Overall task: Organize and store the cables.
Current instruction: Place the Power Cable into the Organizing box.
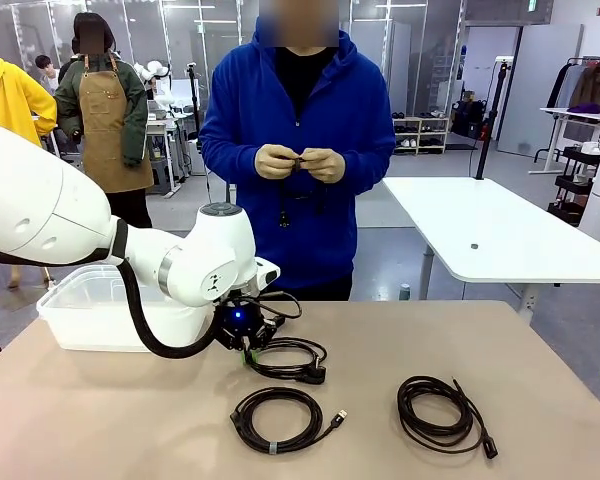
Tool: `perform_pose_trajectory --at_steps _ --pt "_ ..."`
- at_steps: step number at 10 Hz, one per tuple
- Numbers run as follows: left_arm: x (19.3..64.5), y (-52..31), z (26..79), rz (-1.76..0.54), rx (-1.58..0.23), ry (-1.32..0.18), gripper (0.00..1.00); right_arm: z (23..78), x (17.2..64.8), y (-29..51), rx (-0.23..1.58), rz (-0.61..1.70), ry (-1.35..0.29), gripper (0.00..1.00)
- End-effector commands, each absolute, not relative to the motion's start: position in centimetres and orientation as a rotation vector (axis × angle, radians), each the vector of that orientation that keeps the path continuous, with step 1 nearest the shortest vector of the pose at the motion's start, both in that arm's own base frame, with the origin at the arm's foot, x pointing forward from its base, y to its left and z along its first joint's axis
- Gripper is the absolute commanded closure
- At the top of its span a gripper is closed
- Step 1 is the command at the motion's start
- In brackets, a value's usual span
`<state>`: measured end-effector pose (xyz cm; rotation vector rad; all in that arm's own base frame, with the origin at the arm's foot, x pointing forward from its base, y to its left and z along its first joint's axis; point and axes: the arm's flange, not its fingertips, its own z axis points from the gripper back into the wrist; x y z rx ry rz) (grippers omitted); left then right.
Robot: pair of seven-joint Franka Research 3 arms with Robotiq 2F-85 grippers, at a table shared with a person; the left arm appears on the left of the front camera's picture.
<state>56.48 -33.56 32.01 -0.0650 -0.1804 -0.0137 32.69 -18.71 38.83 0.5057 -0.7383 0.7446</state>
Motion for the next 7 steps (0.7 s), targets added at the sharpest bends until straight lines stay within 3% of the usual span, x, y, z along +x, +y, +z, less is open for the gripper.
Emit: perform_pose_trajectory --at_steps 1,4,7 --pt "54.4 -33.2 37.2 -0.119 -0.019 -0.222 1.00 39.1 32.9 -18.6 0.511 0.721 -0.735 0.00" --pt "49.9 -33.5 46.3 -0.228 0.093 -0.389 1.00 39.1 32.9 -18.6 0.511 0.721 -0.735 0.00" --pt "48.1 -34.3 48.0 -0.243 0.136 -0.464 1.00 39.1 32.9 -18.6 0.511 0.721 -0.735 0.00"
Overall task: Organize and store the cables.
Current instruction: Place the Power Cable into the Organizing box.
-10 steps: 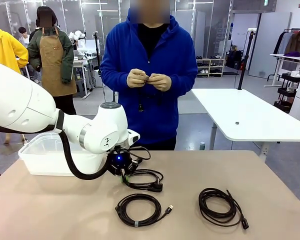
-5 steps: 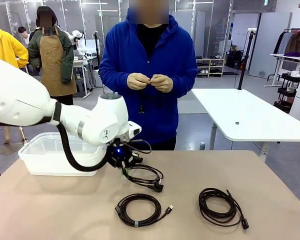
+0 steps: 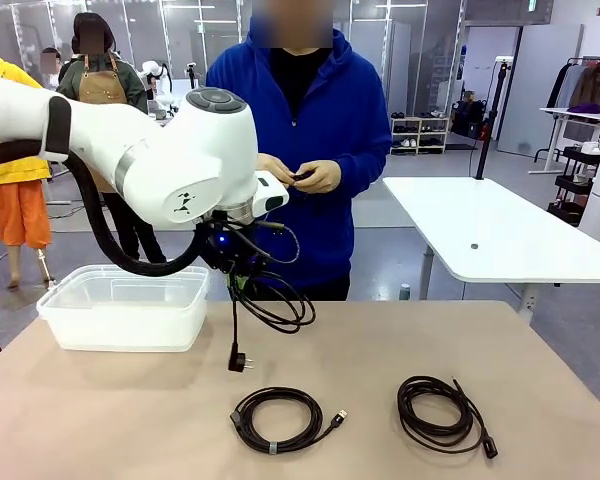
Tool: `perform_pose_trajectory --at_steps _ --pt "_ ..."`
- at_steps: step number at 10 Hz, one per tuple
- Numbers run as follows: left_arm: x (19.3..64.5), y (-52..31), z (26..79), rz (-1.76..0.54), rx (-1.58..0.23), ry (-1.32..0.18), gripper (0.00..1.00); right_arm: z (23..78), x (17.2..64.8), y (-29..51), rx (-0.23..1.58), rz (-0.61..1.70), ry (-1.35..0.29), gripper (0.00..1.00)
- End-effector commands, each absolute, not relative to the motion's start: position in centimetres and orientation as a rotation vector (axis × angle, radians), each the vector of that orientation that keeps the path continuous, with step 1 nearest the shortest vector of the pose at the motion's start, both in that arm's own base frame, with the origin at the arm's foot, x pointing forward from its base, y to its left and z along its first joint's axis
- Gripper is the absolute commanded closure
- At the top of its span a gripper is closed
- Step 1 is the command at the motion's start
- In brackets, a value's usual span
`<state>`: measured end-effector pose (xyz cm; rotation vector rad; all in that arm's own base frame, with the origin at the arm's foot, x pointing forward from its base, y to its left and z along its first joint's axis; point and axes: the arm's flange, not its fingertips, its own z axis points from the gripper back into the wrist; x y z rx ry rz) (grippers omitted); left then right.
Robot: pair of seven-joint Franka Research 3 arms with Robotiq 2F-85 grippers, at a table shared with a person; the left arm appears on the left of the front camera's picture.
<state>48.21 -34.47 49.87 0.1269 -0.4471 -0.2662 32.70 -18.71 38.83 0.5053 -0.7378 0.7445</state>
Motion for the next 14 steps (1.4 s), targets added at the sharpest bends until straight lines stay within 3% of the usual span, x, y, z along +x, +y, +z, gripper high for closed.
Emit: perform_pose_trajectory --at_steps 1,6,7,10,14 --pt "48.9 -34.3 49.8 -0.259 0.109 -0.429 1.00 39.1 32.9 -18.6 0.511 0.721 -0.735 0.00" --pt "48.9 -34.3 49.8 -0.259 0.109 -0.429 1.00 39.1 32.9 -18.6 0.511 0.721 -0.735 0.00" --pt "48.7 -34.1 49.3 -0.255 0.126 -0.435 0.84 39.1 32.9 -18.6 0.511 0.721 -0.735 0.00" --pt "50.0 -29.2 56.2 -0.444 0.070 -0.431 0.84 39.1 32.9 -18.6 0.511 0.721 -0.735 0.00" --pt "52.7 -21.0 60.5 -0.531 -0.072 -0.499 0.84 39.1 32.9 -18.6 0.511 0.721 -0.735 0.00"
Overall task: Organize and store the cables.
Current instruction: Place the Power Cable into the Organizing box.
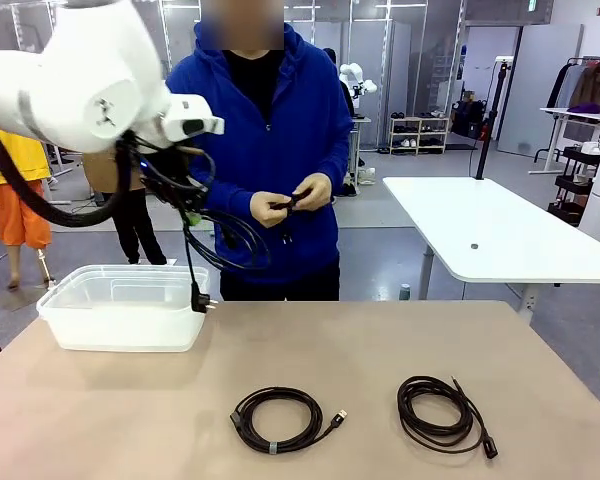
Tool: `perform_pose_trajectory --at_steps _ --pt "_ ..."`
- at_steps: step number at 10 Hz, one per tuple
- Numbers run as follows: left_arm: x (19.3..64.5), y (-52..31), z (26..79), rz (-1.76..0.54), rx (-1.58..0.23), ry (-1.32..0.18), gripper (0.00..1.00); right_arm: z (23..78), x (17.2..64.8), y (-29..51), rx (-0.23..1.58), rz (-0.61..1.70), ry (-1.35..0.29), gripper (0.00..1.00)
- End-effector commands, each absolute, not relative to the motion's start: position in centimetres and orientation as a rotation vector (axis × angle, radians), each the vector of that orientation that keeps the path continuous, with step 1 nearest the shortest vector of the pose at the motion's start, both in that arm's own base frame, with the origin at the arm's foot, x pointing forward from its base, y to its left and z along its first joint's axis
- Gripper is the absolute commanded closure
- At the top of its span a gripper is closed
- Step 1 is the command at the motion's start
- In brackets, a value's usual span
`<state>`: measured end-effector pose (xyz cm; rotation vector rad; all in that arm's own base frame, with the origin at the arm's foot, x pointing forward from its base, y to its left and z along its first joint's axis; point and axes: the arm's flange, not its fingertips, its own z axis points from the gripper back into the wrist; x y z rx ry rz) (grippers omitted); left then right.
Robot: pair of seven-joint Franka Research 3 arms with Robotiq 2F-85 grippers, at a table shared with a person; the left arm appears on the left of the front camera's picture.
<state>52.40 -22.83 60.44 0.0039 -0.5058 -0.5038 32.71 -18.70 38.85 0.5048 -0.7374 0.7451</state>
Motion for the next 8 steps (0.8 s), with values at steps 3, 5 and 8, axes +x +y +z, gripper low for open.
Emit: perform_pose_trajectory --at_steps 3,5,8 --pt "54.6 -11.9 61.4 -0.561 -0.178 -0.490 0.84 39.1 32.9 -18.6 0.511 0.721 -0.735 0.00" --pt "56.0 -7.2 61.1 -0.520 -0.219 -0.503 0.84 39.1 32.9 -18.6 0.511 0.721 -0.735 0.00" --pt "56.6 -3.6 60.1 -0.467 -0.211 -0.491 0.84 39.1 32.9 -18.6 0.511 0.721 -0.735 0.00"
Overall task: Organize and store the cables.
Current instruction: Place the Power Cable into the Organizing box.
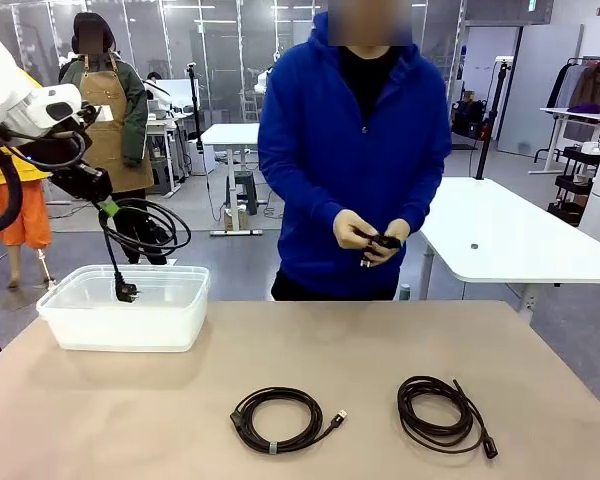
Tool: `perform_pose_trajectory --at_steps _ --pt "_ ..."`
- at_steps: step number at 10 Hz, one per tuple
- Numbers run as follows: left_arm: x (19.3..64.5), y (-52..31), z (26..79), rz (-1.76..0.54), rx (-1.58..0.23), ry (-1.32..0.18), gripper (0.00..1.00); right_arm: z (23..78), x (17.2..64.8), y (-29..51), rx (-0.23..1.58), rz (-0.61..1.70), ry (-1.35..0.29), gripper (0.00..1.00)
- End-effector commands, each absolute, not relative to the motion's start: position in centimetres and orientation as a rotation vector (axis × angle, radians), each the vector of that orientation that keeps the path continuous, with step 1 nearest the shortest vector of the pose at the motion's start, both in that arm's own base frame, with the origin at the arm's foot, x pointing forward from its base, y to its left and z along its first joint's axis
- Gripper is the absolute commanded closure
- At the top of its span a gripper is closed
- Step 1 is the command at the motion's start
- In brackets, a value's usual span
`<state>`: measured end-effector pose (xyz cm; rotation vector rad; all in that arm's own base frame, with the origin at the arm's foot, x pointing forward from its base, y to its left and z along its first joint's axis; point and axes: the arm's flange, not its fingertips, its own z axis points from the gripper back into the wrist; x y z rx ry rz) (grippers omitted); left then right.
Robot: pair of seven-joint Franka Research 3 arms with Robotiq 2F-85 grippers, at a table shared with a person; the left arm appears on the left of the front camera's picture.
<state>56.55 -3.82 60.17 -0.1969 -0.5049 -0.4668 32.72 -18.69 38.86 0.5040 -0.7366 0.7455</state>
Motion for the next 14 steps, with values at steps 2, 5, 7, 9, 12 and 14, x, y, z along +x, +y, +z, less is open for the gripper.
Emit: perform_pose_trajectory --at_steps 2,5,7,9,12,14 --pt "58.1 -1.2 59.4 -0.375 -0.175 -0.485 0.84 39.1 32.9 -18.6 0.511 0.721 -0.735 0.00" --pt "60.9 -0.1 55.6 -0.220 -0.178 -0.450 0.84 39.1 32.9 -18.6 0.511 0.721 -0.735 0.00" --pt "62.5 -0.4 52.5 -0.133 -0.107 -0.472 0.84 39.1 32.9 -18.6 0.511 0.721 -0.735 0.00" --pt "63.2 -1.5 48.6 -0.110 -0.082 -0.434 0.84 39.1 32.9 -18.6 0.511 0.721 -0.735 0.00" --pt "62.2 -1.7 43.7 -0.083 -0.085 -0.310 0.84 39.1 32.9 -18.6 0.511 0.721 -0.735 0.00" --pt "62.5 -0.8 41.9 -0.021 -0.113 -0.259 0.84 39.1 32.9 -18.6 0.511 0.721 -0.735 0.00"
